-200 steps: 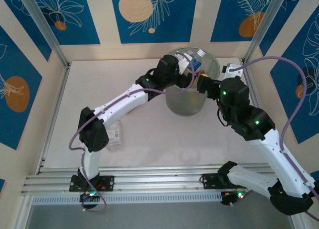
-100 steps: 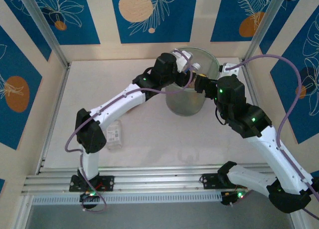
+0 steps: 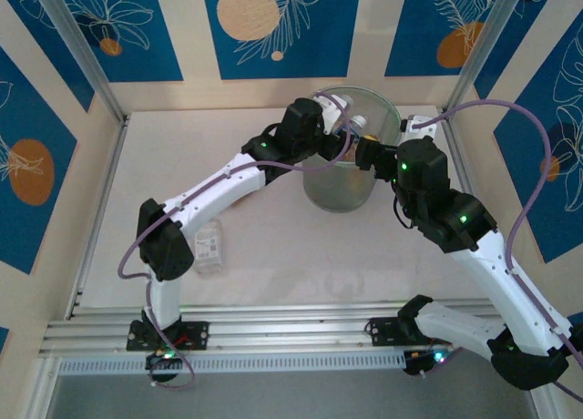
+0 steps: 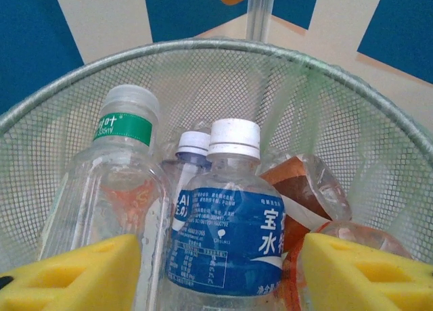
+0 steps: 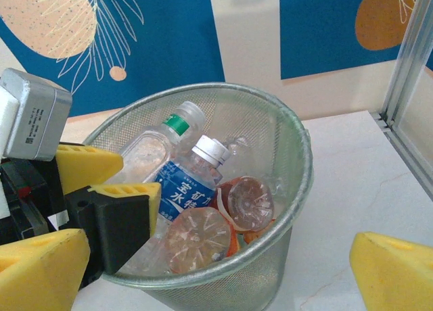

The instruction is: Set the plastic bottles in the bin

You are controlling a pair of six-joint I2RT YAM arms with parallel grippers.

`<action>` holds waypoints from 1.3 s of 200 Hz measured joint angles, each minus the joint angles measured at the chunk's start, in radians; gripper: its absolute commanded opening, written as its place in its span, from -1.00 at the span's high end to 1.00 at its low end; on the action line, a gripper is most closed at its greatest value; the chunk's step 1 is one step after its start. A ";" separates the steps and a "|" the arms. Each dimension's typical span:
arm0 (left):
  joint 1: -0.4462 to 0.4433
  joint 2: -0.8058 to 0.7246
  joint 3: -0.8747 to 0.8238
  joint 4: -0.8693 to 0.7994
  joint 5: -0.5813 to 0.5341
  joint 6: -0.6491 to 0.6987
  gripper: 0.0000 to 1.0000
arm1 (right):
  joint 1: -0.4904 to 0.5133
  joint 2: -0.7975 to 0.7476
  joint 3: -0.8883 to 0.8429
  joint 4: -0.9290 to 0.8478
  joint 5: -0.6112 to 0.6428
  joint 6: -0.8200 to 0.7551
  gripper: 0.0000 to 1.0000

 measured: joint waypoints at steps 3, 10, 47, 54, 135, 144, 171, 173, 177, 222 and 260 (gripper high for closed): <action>0.000 -0.003 -0.005 0.000 -0.001 -0.002 -0.33 | 0.000 0.000 0.000 0.000 0.000 0.000 -0.99; 0.000 -0.014 -0.020 0.000 -0.003 -0.003 -0.36 | 0.000 0.000 0.000 -0.002 0.000 0.000 -0.99; 0.000 -0.129 -0.109 -0.002 -0.049 -0.020 -0.54 | 0.000 0.000 0.000 -0.003 -0.003 0.000 -0.99; 0.000 -0.162 -0.126 -0.001 -0.067 -0.024 -0.57 | 0.000 0.000 0.000 -0.003 -0.005 0.000 -0.99; 0.175 -0.539 -0.425 -0.119 -0.233 -0.149 -0.99 | 0.000 0.013 0.007 -0.007 -0.034 0.000 -0.99; 0.222 -0.563 -0.472 -0.146 -0.235 -0.171 -0.99 | 0.000 0.021 0.011 -0.009 -0.035 0.000 -0.99; 0.353 -0.639 -0.615 -0.235 -0.236 -0.242 -0.99 | 0.003 0.042 0.023 -0.017 -0.055 0.000 -0.99; 0.362 -0.646 -0.626 -0.243 -0.236 -0.248 -0.99 | 0.003 0.045 0.025 -0.018 -0.057 0.000 -0.99; 0.378 -0.659 -0.646 -0.255 -0.236 -0.259 -0.99 | 0.006 0.049 0.029 -0.022 -0.061 0.000 -0.98; 0.486 -0.847 -0.841 -0.391 -0.238 -0.388 -0.99 | 0.095 0.135 0.104 -0.056 -0.115 0.004 -0.99; 0.558 -0.962 -0.981 -0.458 -0.145 -0.468 -0.99 | 0.214 0.248 0.147 -0.062 -0.192 0.031 -0.99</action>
